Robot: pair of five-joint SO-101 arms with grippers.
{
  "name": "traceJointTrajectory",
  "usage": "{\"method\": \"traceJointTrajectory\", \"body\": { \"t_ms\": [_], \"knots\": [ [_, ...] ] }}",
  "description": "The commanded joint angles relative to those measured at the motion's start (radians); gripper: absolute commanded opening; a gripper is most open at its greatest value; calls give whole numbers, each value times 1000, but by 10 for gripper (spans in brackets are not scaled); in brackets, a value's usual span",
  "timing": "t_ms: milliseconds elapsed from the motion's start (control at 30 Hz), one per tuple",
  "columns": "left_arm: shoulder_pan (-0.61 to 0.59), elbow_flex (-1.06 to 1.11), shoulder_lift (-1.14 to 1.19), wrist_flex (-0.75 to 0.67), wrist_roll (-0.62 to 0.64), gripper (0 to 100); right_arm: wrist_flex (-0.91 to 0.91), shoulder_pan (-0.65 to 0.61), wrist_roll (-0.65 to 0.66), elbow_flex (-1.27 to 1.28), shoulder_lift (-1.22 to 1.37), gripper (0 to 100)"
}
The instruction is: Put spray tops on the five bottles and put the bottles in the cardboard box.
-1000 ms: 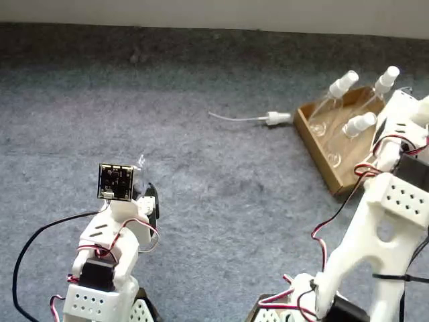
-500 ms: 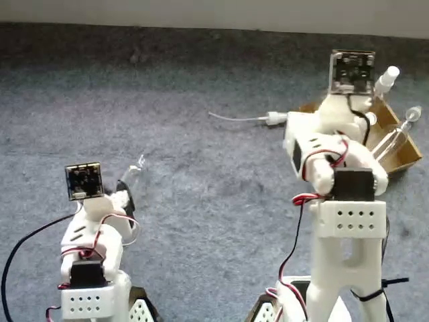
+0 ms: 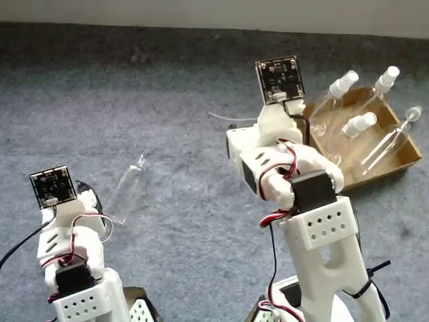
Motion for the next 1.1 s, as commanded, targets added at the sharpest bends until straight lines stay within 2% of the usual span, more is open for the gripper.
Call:
{"method": "traceJointTrajectory", "body": {
  "t_ms": [0, 167, 300, 467, 633, 833, 1067],
  "knots": [
    [-15, -53, -8, -17, -15, 5, -4, -76, -69, -12, -28, 224],
    [-16, -53, -8, -20, -15, 5, -111, -177, -87, 4, -27, 224],
    [-30, -53, -8, -21, -15, 5, -174, -186, -89, 74, 51, 224],
    [-42, -53, -8, -21, -15, 6, -159, -188, -89, -21, 255, 224],
    [-42, -51, -8, -21, -15, 6, -16, -248, -97, -206, 470, 224],
    [-47, -53, -8, -21, -15, 5, 153, -315, -293, -547, 733, 225],
    [-51, -104, -8, -14, -21, 7, 383, -340, -359, -891, 980, 226]
  ]
}}
